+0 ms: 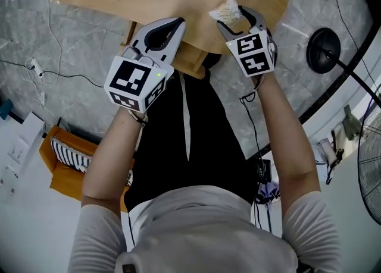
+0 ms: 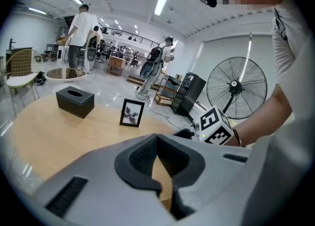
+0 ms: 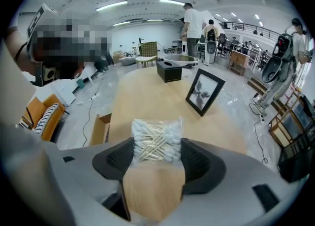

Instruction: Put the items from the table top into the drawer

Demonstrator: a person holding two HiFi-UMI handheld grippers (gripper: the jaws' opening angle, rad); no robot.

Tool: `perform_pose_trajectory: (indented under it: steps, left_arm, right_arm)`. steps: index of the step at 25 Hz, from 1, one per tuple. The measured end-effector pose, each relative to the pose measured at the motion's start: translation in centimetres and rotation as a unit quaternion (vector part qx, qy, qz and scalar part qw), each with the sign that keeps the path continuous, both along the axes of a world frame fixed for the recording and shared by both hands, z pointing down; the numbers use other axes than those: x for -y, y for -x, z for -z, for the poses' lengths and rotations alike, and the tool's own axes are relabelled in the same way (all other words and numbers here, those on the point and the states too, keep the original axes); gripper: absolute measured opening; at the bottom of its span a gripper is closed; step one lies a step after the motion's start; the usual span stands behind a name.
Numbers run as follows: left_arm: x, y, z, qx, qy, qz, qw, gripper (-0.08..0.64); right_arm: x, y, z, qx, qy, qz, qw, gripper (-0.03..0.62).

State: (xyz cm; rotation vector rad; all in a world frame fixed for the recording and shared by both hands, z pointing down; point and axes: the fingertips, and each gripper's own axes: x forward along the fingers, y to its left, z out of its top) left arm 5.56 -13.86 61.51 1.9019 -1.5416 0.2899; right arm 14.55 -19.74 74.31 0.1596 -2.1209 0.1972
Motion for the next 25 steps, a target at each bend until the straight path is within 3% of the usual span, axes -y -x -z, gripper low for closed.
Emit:
perform_pose_trajectory:
  steps: [12, 25]
  left_arm:
    - [-11.7, 1.9, -1.1, 0.007, 0.0, 0.025, 0.9997, 0.009]
    - [-19.6, 1.9, -6.1, -0.014, 0.011, 0.044, 0.9989, 0.009]
  right_arm:
    - [-12.7, 0.7, -1.0, 0.001, 0.005, 0.029, 1.0, 0.304]
    - [-22.5, 1.0, -7.8, -0.018, 0.019, 0.059, 0.998, 0.305]
